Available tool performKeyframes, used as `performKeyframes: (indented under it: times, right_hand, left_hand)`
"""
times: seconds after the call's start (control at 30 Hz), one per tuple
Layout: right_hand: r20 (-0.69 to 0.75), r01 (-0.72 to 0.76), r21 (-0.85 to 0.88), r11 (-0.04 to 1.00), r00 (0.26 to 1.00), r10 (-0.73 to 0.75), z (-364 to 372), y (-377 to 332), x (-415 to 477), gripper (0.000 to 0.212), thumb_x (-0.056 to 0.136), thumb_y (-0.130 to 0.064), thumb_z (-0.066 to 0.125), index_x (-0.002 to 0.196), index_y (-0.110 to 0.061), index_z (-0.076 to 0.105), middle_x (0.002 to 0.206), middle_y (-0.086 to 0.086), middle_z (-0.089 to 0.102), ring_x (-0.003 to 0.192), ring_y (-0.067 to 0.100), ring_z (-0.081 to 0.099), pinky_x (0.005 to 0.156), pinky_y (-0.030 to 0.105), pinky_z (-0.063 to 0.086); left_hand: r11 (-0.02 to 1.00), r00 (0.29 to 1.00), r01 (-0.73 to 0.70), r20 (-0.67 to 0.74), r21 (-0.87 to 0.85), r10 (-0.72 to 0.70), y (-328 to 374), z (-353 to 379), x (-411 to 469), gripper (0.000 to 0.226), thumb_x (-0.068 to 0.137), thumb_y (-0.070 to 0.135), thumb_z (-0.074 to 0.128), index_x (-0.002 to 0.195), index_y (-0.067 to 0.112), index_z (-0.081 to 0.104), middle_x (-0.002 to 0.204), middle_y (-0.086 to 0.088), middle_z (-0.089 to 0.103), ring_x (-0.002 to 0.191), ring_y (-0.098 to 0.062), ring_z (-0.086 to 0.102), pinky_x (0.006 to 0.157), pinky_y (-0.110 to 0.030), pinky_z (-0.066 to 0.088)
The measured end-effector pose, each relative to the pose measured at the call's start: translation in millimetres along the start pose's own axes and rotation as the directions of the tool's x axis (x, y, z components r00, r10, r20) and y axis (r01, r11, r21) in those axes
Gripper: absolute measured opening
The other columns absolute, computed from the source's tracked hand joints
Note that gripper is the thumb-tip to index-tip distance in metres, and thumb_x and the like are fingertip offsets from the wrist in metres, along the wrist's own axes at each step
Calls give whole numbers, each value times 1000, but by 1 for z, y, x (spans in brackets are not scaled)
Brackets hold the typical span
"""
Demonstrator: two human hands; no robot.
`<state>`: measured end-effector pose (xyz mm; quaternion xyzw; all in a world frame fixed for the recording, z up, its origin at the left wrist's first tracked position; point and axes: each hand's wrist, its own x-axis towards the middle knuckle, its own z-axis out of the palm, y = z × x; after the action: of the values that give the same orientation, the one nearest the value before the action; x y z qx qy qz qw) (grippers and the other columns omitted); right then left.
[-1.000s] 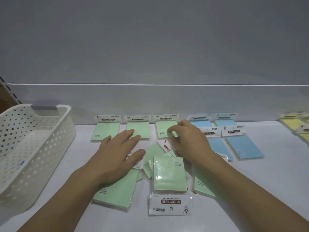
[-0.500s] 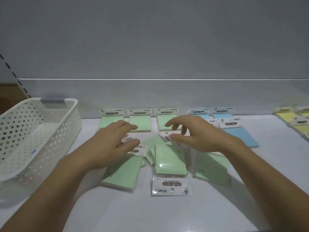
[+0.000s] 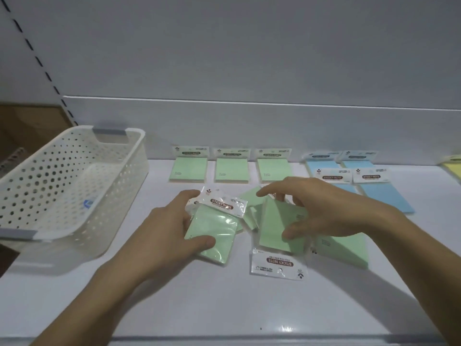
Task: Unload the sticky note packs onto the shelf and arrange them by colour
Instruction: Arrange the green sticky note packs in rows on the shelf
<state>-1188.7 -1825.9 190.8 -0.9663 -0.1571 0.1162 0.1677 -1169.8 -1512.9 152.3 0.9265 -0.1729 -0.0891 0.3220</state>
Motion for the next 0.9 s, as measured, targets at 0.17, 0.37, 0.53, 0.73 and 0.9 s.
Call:
performKeyframes:
  times: [0.17,0.37,0.53,0.73,0.9]
  right_hand:
    - [17,43,110,993,999,-45,-16,-5,-9,35,93,-36,72,120,-51,54,89,-23,62,82,6,57,67,19,45]
    - [-161,9,639,769,979,123,-23,-8,8,33,92,-10,72,115,-30,60,75,6,67,68,19,64,63,37,49]
    - [-236,-18,823,568,898,371,6,-21,58,33,90,-1,74,120,-12,66,105,18,74,73,24,75,70,35,64]
    - [-329,-124,630,766,852,408,35,-22,79,13,95,-28,69,101,-28,58,96,-7,75,78,16,74,71,42,61]
    - [-290,-251,432,866,871,397,28,-23,63,15,93,-34,66,99,-33,52,88,-13,66,67,-2,63,50,19,42]
  left_hand:
    - [966,996,16,-84,-258,-39,-16,-13,4,15,88,24,75,101,30,72,82,7,70,67,-16,65,71,-35,54]
    - [819,963,-10,-225,-573,-146,-35,-22,28,9,96,10,64,91,18,64,65,8,64,57,-10,58,51,-24,46]
    - [661,946,39,-185,-749,-266,-37,-10,52,6,99,10,59,97,14,61,79,-9,71,75,-30,66,68,-44,50]
    - [769,991,28,-82,-639,-105,-37,1,49,5,97,26,53,95,26,57,89,-6,76,84,-22,75,73,-46,60]
    - [879,999,43,43,-474,-25,-26,-5,35,8,90,44,50,88,38,55,92,-1,78,87,-21,76,82,-53,59]
